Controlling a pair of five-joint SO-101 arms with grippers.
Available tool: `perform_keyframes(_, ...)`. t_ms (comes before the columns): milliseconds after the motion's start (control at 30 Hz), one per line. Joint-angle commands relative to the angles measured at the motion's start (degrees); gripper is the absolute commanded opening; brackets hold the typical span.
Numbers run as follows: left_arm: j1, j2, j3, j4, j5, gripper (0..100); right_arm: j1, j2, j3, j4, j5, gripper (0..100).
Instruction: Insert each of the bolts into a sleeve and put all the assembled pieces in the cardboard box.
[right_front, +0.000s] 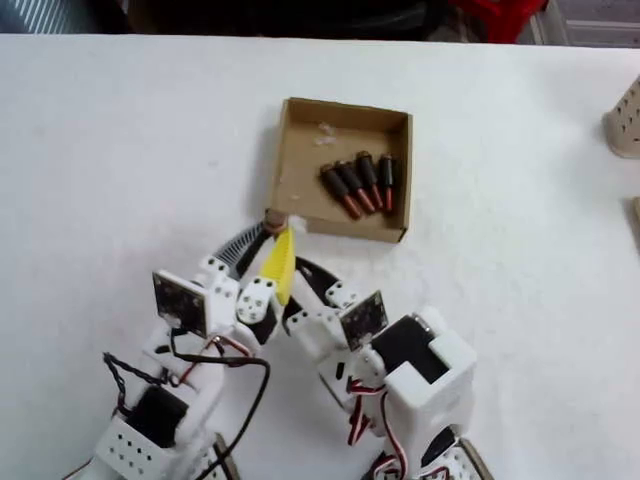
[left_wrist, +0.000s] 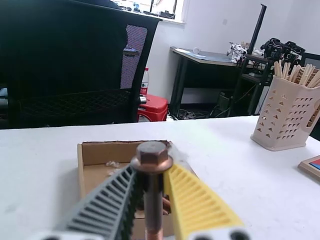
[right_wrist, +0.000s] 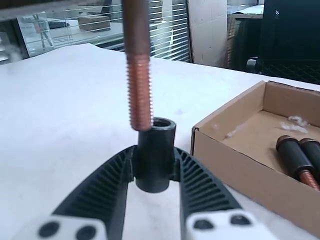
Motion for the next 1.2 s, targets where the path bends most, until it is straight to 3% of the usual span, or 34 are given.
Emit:
perform_keyframes(0,2.0,-1.0,-0.2,0.7,0.6,2,-0.3,-0.5,0.4,-1.8,-0.3,1.6)
perform_keyframes(533,-2.7,-0.9,-0.2,-1.7,0.7,2,0.7,-0.8,0.5,-1.5,-0.2,1.6)
perform_keyframes(867,-2.9,1.7,-0.1,-8.4,0.2,2,0.7,-0.8,0.5,-1.5,-0.2,1.6)
perform_keyframes(1167,-4.4,24.6,-1.4,-26.5,0.3,2,0.9,-0.8,0.5,-1.5,-0.2,1.6)
